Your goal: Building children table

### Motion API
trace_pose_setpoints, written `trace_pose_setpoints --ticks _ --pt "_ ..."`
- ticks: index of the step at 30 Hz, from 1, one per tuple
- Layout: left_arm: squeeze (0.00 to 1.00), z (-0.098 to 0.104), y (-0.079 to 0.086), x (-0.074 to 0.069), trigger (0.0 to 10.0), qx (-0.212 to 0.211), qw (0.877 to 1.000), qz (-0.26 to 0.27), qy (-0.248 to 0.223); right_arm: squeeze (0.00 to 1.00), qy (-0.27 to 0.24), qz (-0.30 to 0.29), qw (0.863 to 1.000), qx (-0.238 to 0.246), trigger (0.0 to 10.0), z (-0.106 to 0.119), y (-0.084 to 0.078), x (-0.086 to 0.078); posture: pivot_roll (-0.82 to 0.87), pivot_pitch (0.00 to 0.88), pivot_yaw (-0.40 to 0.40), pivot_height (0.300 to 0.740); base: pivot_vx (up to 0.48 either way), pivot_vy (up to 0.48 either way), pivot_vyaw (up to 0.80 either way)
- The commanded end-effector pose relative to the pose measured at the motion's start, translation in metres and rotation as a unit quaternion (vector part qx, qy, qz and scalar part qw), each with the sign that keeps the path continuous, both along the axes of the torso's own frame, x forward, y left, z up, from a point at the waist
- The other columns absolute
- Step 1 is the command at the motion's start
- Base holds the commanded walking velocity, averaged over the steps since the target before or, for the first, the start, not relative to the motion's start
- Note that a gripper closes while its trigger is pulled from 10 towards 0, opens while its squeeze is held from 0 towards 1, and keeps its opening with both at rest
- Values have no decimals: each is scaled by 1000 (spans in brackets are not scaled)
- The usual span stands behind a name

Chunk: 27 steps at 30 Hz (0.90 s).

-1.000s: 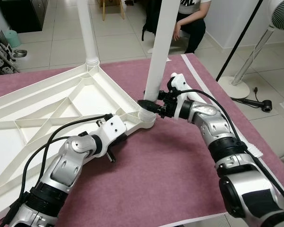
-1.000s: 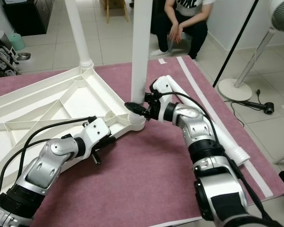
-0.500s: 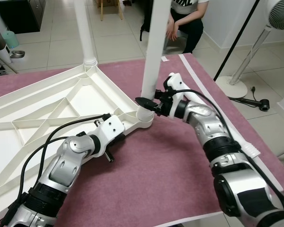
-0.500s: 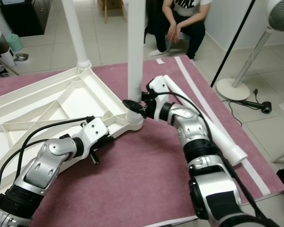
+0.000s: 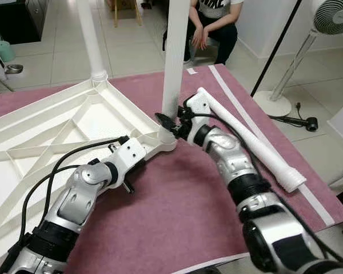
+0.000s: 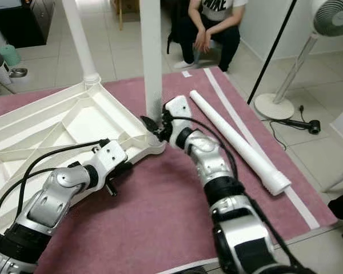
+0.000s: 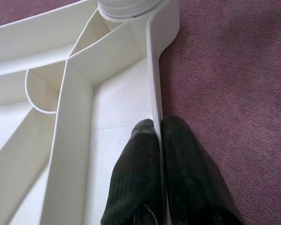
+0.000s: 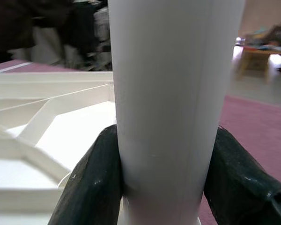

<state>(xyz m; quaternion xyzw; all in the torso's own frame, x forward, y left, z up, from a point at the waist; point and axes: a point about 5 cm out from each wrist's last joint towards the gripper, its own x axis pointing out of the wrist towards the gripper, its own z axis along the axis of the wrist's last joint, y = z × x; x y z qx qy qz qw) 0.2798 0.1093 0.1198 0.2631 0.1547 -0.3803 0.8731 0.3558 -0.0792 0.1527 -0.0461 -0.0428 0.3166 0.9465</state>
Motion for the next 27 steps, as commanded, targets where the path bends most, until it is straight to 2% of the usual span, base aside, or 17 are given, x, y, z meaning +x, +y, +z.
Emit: trace_pose_setpoints --ticks 1,2,4,6,9,14,16,19,20,23,24,25,26,27 --pt "0 4 -1 -2 10000 0 1000 1 -18 0 51 -86 994 -47 10000 -31 -15 -1 77 15 46 740 0 0 0" --pt "0 4 -2 -1 10000 0 1000 0 -18 0 47 -114 991 -42 10000 -33 -13 -2 75 15 48 740 0 0 0" --pt "0 4 -2 -1 10000 0 1000 0 -18 0 47 -114 991 -42 10000 -33 -13 -2 75 15 48 740 0 0 0" --pt "0 5 -2 -1 10000 0 1000 -1 -18 0 48 -187 980 -38 10000 -35 -10 -3 75 15 48 740 0 0 0" --pt "0 5 -2 -1 10000 0 1000 -2 -19 0 60 -260 963 -38 10000 -38 -9 -2 75 15 48 740 0 0 0" --pt "0 5 -2 -1 10000 0 1000 -2 -19 0 50 -284 957 -39 10000 -34 -2 -2 78 12 45 740 0 0 0" --pt "0 4 -2 -1 10000 0 1000 -2 -19 0 40 -269 962 -39 10000 -30 6 -2 79 10 43 740 0 0 0" --pt "0 5 -2 -1 10000 0 1000 -1 -20 0 31 -260 965 -36 10000 -28 9 -2 79 7 41 740 0 0 0" --pt "0 4 -2 -1 10000 0 1000 0 -20 1000 27 -250 967 -32 10000 -26 10 -2 78 6 40 740 0 0 0" --pt "0 4 -2 -1 10000 0 1000 1 -21 1000 17 -218 976 -19 10000 -22 13 -3 78 6 40 740 0 0 0" --pt "0 4 -2 0 10000 0 1000 1 -21 239 8 -195 981 -8 10000 -17 16 -4 74 3 41 740 0 0 0" --pt "0 4 -2 0 10000 0 1000 1 -21 239 8 -195 981 -8 10000 -17 16 -4 74 3 41 740 0 0 0" --pt "0 4 -2 0 10000 -1 1000 1 -21 0 3 -181 983 -4 10000 -15 17 -4 74 3 41 740 0 0 0" --pt "0 4 -2 0 10000 -1 1000 1 -21 0 -1 -172 985 -1 10000 -13 18 -5 72 1 42 740 0 0 0"
